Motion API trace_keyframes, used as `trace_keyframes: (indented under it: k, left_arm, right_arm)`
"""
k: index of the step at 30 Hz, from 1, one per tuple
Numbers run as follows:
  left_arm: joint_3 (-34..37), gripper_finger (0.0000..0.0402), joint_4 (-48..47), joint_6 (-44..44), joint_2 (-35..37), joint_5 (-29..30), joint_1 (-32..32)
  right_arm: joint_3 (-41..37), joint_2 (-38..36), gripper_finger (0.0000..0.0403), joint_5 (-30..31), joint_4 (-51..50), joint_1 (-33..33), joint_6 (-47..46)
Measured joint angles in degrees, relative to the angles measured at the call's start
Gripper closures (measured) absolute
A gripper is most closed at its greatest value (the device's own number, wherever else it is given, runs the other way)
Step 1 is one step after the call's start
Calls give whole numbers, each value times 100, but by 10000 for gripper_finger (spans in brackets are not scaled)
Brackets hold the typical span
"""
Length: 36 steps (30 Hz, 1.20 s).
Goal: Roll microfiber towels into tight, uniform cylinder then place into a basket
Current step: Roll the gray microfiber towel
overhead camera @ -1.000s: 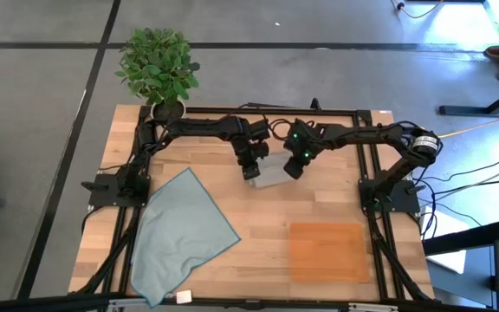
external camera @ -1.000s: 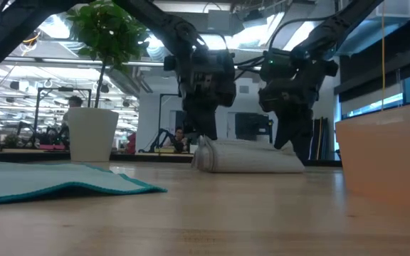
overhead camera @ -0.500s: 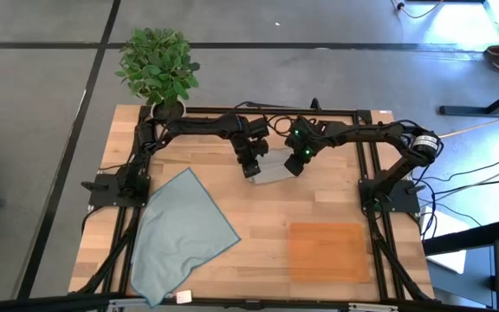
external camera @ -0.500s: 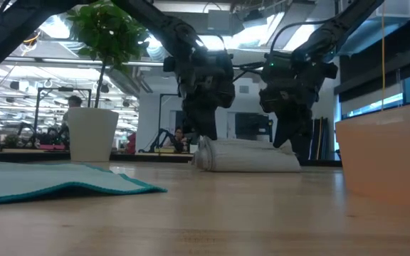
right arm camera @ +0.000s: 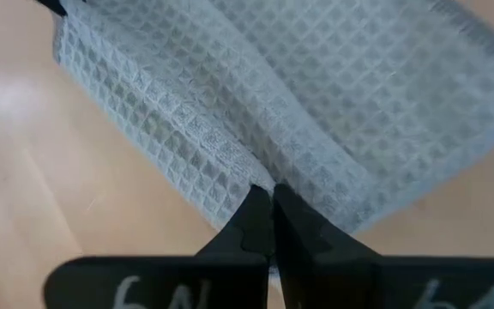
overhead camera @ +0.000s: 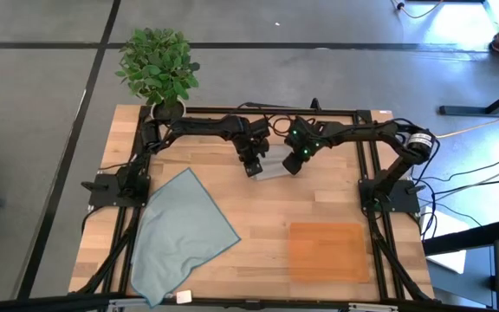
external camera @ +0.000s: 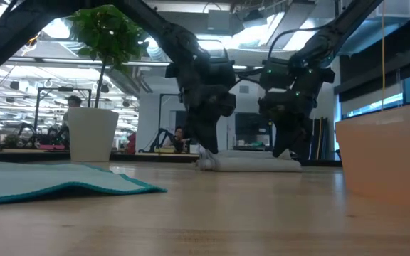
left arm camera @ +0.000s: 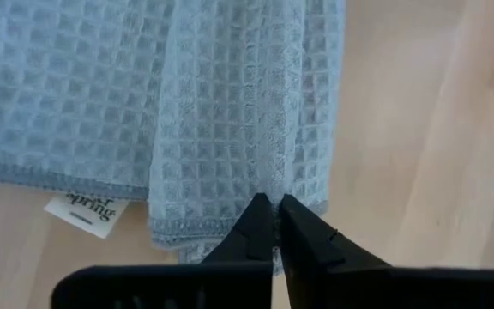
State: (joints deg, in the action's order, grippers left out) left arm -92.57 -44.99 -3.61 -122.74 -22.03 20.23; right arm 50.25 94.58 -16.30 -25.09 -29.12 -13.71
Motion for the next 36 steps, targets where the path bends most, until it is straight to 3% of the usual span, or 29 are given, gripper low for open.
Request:
trace_keyframes:
  k: [10, 16, 20, 29, 36]
  left_arm:
    - [-22, 401, -433, -46, 110, -672, -145]
    - [-16, 401, -514, -21, 114, -1582, -389]
    - [-11, 402, -545, 122, 112, -2012, -486]
    - [-11, 402, -474, 222, 109, -1194, -456]
    - [-7, 402, -432, 213, 105, -1328, -391]
  right_arm:
    - [8, -258, 398, -860, -433, 116, 32]
    - [0, -506, 398, -1516, -709, 359, -112]
    - [0, -526, 398, -1599, -758, 483, -211]
    - [1, -504, 398, -1060, -607, 459, -330]
    - [1, -467, 398, -993, -608, 456, -383]
